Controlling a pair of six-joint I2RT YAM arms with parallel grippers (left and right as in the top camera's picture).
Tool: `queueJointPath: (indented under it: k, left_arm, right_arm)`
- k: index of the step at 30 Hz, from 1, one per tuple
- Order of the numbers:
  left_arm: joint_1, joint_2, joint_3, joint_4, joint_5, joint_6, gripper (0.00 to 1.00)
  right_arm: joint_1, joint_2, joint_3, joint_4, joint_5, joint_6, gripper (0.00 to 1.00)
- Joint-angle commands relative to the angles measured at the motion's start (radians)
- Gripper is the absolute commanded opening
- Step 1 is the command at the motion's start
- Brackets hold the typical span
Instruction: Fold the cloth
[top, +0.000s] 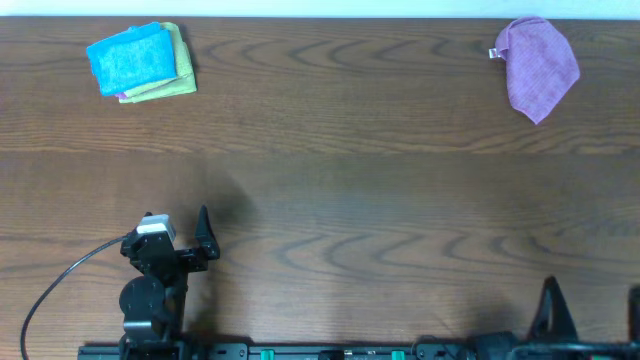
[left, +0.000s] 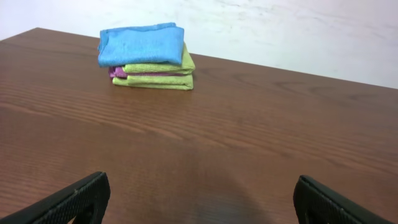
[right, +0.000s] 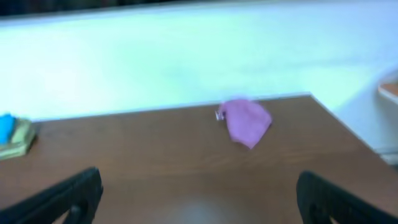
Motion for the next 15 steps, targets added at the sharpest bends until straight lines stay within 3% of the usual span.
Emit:
queueJointPath:
  k: [1,10,15]
  left_arm:
    - [0.006,-0.009,-0.03,-0.006,-0.004,0.01,0.96]
    - [0.006,-0.009,-0.03,-0.006,-0.004,0.01,0.95]
    - [0.006,-0.009,-0.03,-0.006,-0.004,0.01,0.95]
  right_arm:
    - [-0.009,-0.055,-0.185,0.094,-0.008,-0.011,0.99]
    - [-0.024,-0.099,-0.704,0.492,-0.003,-0.011,0.99]
    - [-0.063,-0.168,-0.871,0.585,-0.003,-0.011,0.99]
